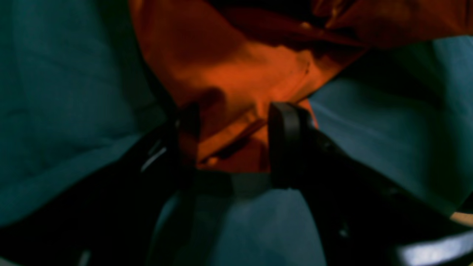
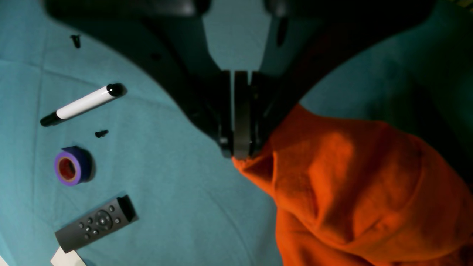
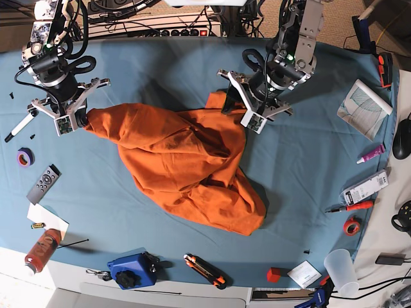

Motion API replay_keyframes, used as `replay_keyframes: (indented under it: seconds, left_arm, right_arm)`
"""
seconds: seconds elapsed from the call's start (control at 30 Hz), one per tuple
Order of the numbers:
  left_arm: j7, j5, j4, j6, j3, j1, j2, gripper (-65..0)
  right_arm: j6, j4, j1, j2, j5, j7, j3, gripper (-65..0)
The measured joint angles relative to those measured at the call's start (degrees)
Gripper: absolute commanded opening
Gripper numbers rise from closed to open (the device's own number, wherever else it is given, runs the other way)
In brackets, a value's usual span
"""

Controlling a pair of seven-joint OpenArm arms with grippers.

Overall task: Layout the t-shirt on the table in an organized manner, then fold the t-shirt properly
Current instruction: 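Lift the shirt with both grippers and pull the edges apart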

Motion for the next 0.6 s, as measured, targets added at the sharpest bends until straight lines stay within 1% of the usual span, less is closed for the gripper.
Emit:
replay_keyframes:
  seconds: [0.03, 0.1, 0.33, 0.4, 0.47, 0.5, 0.53, 0.6]
  left_arm:
    - [-0.02, 0.0, -0.22, 0.0, 0.0, -0.07, 0.0, -35.7]
    - [0.02, 0.02, -0.74, 0.02, 0.0, -0.02, 0.0, -40.2]
    - [-1.14, -1.31, -5.4, -0.02, 0.04, -0.85, 0.02, -65.0]
    - [-1.16, -1.36, -5.57, -0.02, 0.04, -0.96, 0.02, -65.0]
    - [-1.14, -1.33, -5.46, 0.11, 0.04, -0.98, 0.02, -65.0]
    - [-0.98, -0.72, -5.09, 1.09, 0.04, -1.01, 0.0, -65.0]
    - [0.07, 0.52, -4.28, 1.38, 0.07, -0.98, 0.02, -65.0]
    - [1.25, 2.54, -2.27, 3.54, 0.04, -0.98, 0.02, -65.0]
  right_arm:
    - [0.0, 0.0, 0.02, 0.0, 0.0, 0.0, 0.0, -65.0]
    - [0.0, 0.0, 0.02, 0.0, -0.02, -0.02, 0.0, -65.0]
    - [0.0, 0.0, 0.02, 0.0, -0.02, 0.02, 0.0, -65.0]
    - [0.07, 0.0, 0.02, 0.0, -0.02, 0.07, 0.0, -65.0]
    - [0.2, 0.0, 0.04, 0.0, -0.26, 1.25, 0.0, -65.0]
    - [0.2, 0.0, 0.37, -0.02, -0.76, 1.92, 0.0, -65.0]
    - [0.37, 0.0, 1.03, -0.02, -2.27, 2.64, 0.0, -65.0]
    - [0.35, -0.02, 3.3, -0.02, -4.35, 3.74, 0.0, -65.0]
